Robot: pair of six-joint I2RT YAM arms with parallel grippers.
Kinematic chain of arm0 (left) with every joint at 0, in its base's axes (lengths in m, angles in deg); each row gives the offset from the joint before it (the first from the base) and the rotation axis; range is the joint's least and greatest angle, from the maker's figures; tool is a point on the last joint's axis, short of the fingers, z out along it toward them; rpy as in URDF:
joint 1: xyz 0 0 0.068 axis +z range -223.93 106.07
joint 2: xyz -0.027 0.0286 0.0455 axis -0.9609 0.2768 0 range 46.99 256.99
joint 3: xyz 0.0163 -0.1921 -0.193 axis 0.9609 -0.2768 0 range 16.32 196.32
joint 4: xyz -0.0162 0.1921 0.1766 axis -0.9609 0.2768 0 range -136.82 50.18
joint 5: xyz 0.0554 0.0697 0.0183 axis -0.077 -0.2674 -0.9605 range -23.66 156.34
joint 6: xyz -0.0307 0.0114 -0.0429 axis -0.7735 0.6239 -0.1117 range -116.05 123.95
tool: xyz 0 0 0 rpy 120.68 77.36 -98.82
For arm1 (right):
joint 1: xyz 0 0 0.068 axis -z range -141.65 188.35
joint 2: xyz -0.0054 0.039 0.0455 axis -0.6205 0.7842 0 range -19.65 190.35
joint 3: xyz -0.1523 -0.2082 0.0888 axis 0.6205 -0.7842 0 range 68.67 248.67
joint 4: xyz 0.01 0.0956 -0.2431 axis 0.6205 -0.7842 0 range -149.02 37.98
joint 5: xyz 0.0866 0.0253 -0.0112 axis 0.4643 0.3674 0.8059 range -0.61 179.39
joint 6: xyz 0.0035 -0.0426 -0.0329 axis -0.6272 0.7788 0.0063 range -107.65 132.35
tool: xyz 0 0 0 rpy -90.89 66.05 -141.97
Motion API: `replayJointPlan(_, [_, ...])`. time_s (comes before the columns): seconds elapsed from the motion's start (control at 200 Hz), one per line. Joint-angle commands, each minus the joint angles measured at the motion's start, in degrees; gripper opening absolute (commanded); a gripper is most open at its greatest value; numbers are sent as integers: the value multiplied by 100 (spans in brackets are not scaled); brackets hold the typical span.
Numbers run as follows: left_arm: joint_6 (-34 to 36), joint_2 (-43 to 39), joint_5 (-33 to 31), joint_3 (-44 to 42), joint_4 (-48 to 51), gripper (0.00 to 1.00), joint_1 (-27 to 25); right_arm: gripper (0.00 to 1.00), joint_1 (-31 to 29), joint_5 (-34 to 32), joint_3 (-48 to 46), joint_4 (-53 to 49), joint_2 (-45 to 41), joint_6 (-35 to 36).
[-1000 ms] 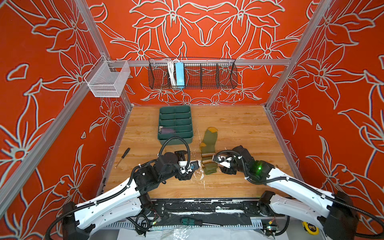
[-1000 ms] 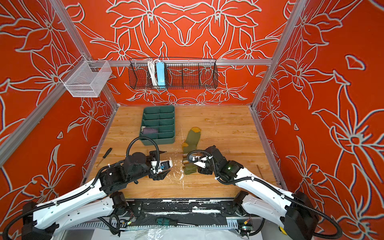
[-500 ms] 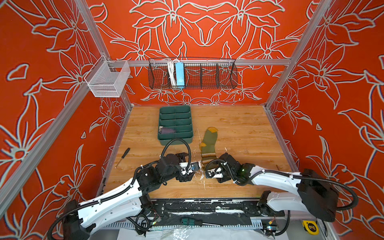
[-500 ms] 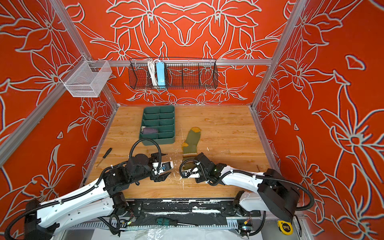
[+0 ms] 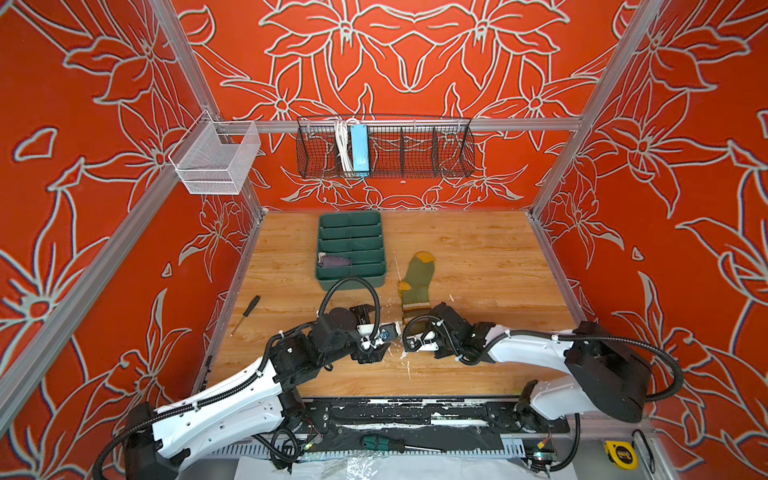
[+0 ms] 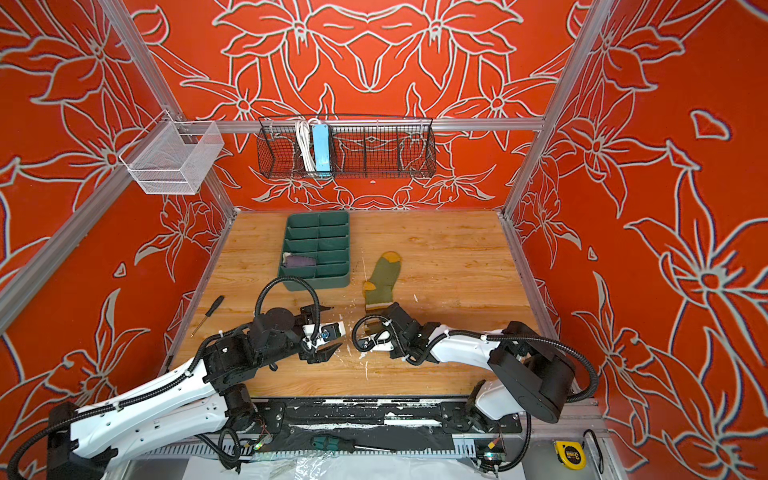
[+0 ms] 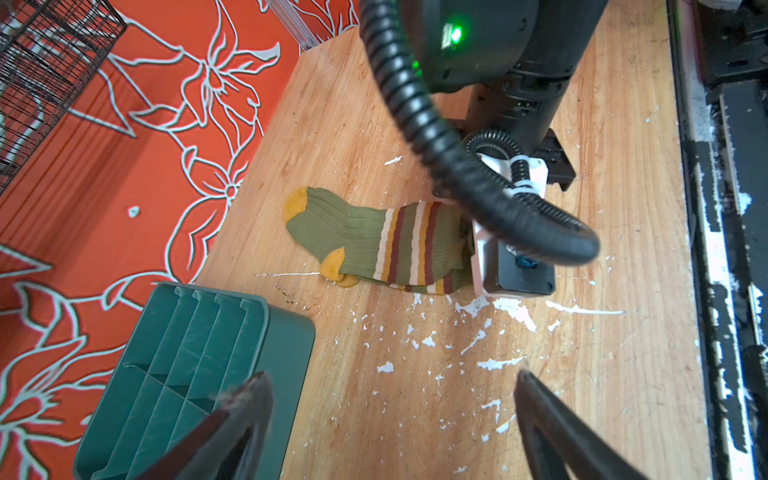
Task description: Roll the socks
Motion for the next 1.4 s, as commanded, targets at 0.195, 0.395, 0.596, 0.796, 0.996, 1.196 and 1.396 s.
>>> replayJointPlan(0.195, [984,-61,95,821,560,91,5,0,463,1797,1261,-3099,545,-948])
replayJointPlan(0.395, [1466,-35,412,1077,446,91,-151,0,1248,3157,1985,-3707,1351,-1279])
replayJointPlan(0.596, [1825,223,-668,359,-536,85,-1344,0,1782,3732,2747,-4441,2285,-1258])
replayJointPlan(0.796, [1301,1561,-1240,-507,-2032,79,-2283,0,1905,3775,3241,-4767,2850,-1336])
replayJointPlan(0.996, [948,3636,-2429,-325,-3231,67,-2367,0,1910,3738,3246,-4717,2912,-1381])
replayJointPlan(1.196, [241,4011,-1627,-77,-2853,60,-1867,0,1908,3765,3216,-4637,2863,-1381])
replayJointPlan(1.396, [66,4240,-1496,0,-2871,55,-1516,0,1909,3769,3191,-4628,2865,-1401])
